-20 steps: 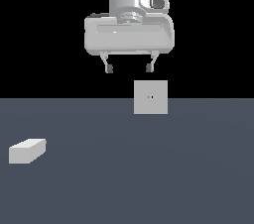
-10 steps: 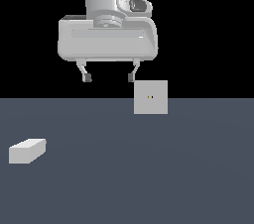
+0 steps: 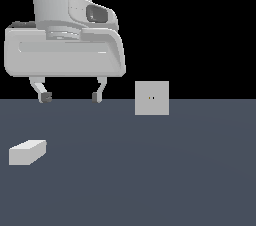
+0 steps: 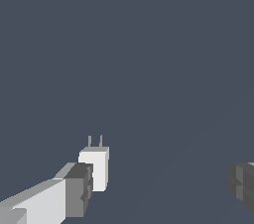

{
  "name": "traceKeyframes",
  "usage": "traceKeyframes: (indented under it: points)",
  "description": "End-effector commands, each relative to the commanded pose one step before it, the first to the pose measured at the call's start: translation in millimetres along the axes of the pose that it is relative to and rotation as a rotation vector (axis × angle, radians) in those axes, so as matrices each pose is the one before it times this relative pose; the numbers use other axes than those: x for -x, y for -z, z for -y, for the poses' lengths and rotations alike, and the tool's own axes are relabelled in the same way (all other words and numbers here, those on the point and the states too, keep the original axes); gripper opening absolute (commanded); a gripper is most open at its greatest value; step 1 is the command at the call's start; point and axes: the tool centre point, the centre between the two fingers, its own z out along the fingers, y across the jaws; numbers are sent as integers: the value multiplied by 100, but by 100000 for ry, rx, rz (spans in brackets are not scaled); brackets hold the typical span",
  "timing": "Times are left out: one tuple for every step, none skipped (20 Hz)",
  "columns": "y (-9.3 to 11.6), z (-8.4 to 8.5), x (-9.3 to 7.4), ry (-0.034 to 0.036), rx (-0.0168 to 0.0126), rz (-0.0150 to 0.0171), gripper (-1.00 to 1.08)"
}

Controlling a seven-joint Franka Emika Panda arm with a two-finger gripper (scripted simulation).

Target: Plug the charger into the wall socket.

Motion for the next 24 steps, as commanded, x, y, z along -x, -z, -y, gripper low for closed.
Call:
traceKeyframes:
  points:
    - [-831, 1535, 860, 373, -296, -2001, 100]
    - [-302, 533, 285, 141, -52, -672, 100]
    - [-285, 499, 265, 132, -41, -629, 100]
    - [-266, 465, 245, 124, -29, -592, 100]
    - [-253, 431, 224, 112, -15, -547, 100]
    - [-234, 397, 203, 102, -2, -509, 100]
    - [-216, 363, 182, 91, 9, -467, 100]
    - [-197, 327, 162, 81, 15, -420, 100]
    - [-174, 290, 142, 72, 18, -377, 100]
    - [-153, 252, 123, 63, 20, -328, 100]
    - [-131, 215, 104, 53, 22, -283, 100]
    - [-112, 179, 85, 42, 23, -234, 100]
    - [-94, 145, 67, 31, 24, -185, 100]
    - [-70, 112, 49, 22, 26, -151, 100]
    - [-53, 79, 31, 10, 28, -105, 100]
    - [-43, 47, 15, -1, 21, -44, 100]
    - [-24, 24, 1, 0, 0, 0, 100]
    - [6, -8, -10, -18, 41, -19, 100]
    - [28, -4, 23, 115, -47, 134, 100]
    - [-26, 0, 7, 0, 0, 0, 100]
    - [-77, -1, 20, 0, 0, 0, 100]
    - [-129, -1, 34, 0, 0, 0, 100]
    - [-180, -2, 47, 0, 0, 0, 100]
    - [-231, -2, 60, 0, 0, 0, 100]
